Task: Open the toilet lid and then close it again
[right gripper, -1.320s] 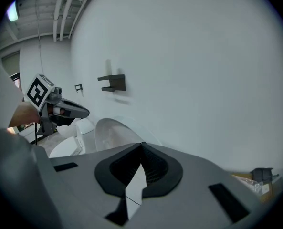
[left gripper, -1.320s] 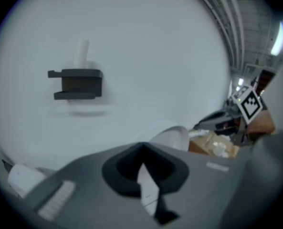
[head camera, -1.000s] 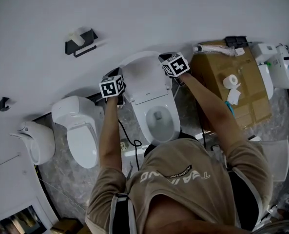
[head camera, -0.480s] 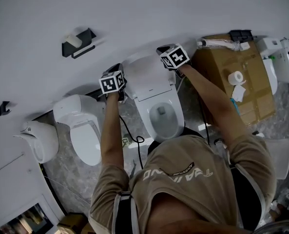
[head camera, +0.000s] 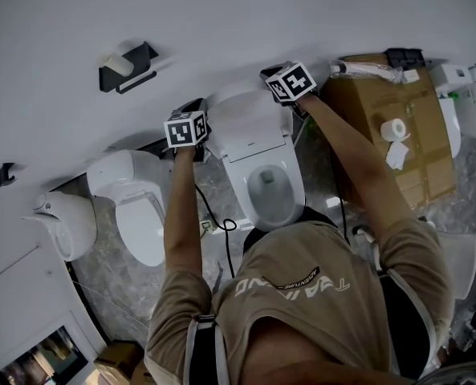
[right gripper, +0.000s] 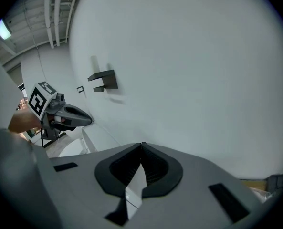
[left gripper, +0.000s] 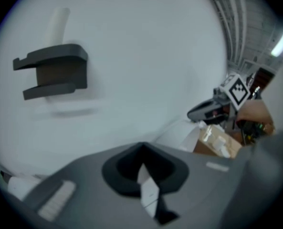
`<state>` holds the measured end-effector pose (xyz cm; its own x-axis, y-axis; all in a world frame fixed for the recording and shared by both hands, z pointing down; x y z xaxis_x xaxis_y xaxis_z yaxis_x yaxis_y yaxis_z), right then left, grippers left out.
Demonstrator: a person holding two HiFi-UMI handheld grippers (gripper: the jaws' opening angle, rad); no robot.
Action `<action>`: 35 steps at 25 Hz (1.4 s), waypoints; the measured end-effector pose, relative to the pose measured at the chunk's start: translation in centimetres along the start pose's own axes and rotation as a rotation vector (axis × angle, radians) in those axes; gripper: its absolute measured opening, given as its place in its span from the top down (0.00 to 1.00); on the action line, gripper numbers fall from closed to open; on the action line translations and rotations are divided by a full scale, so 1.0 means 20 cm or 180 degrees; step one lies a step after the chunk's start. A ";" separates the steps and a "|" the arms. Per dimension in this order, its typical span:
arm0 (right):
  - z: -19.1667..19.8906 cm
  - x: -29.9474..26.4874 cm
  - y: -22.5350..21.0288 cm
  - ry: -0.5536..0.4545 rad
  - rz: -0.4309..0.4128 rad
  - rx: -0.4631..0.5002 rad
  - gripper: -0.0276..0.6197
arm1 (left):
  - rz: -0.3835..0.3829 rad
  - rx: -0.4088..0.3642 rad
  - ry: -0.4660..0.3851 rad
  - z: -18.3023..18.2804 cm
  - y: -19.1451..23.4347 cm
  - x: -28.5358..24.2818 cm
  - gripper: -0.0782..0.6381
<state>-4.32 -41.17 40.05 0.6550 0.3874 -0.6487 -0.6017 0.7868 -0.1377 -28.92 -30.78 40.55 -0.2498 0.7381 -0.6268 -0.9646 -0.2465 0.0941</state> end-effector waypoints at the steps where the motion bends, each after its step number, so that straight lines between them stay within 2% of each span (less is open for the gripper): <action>1: -0.01 -0.01 -0.01 0.0007 -0.0012 -0.0013 0.94 | 0.0008 -0.0022 0.0013 0.00 0.00 0.00 0.88; 10: -0.04 -0.11 -0.05 0.0210 -0.0256 -0.0196 0.94 | 0.0045 0.0053 -0.0003 0.01 0.00 0.01 0.88; 15: -0.02 -0.07 -0.02 0.0223 -0.0287 -0.0186 0.94 | 0.0068 0.0087 -0.0049 0.04 -0.03 0.05 0.88; 19: 0.01 -0.02 0.03 0.0168 -0.0264 -0.0188 0.94 | 0.0073 0.0076 -0.0079 0.07 -0.06 0.09 0.88; 27: 0.15 0.12 0.14 -0.0037 -0.0231 -0.0417 0.94 | 0.0073 0.0001 -0.0101 0.17 -0.17 0.21 0.88; 35: 0.28 0.29 0.29 -0.0097 -0.0195 -0.0334 0.94 | 0.0175 0.0007 -0.0104 0.27 -0.26 0.33 0.88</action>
<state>-1.50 -31.70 39.76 0.7047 0.3557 -0.6139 -0.6035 0.7555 -0.2549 -26.00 -21.20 40.20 -0.3051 0.7435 -0.5951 -0.9495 -0.2859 0.1296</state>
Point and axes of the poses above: the fingertips, and each gripper's own axes: x backward along the fingers, y to its left, z out of its underside, the point moved 9 cm from there along x, backward along the fingers, and after that the axes turned 1 degree about -x, right-handed, at the moved point
